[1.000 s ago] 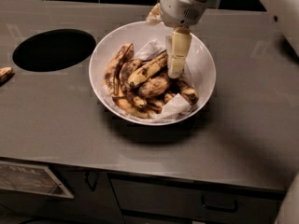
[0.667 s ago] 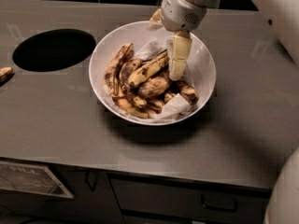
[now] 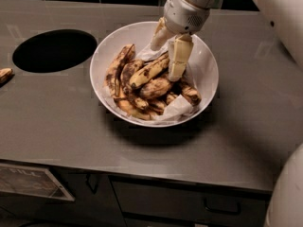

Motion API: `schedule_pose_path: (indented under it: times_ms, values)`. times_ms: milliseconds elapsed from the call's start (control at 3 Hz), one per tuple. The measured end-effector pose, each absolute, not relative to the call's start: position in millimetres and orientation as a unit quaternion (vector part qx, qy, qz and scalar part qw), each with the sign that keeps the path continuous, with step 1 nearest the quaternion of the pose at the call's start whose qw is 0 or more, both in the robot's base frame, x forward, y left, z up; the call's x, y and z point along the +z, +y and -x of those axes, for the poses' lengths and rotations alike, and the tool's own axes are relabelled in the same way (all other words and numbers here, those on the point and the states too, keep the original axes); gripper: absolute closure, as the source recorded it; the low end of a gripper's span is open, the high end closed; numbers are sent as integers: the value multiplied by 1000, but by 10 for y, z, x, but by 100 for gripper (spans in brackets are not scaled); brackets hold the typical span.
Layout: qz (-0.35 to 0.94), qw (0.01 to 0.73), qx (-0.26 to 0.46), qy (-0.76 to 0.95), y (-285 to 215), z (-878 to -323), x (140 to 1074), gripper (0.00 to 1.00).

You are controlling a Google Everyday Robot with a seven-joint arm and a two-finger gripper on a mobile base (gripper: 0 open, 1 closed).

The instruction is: Pick banana from white bowl

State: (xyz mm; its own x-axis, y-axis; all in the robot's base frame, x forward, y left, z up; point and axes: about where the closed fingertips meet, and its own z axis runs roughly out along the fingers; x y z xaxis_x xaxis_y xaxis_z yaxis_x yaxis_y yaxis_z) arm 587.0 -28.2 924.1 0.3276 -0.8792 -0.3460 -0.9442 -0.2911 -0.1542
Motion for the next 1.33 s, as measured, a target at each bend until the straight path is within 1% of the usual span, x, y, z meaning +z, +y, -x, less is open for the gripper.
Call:
schedule_pose_path:
  times_ms: [667,1333]
  values:
    - [805,160,70,567,-307,-5784,9468,32]
    - [812,156,38,561,-290,-5851,9725,25]
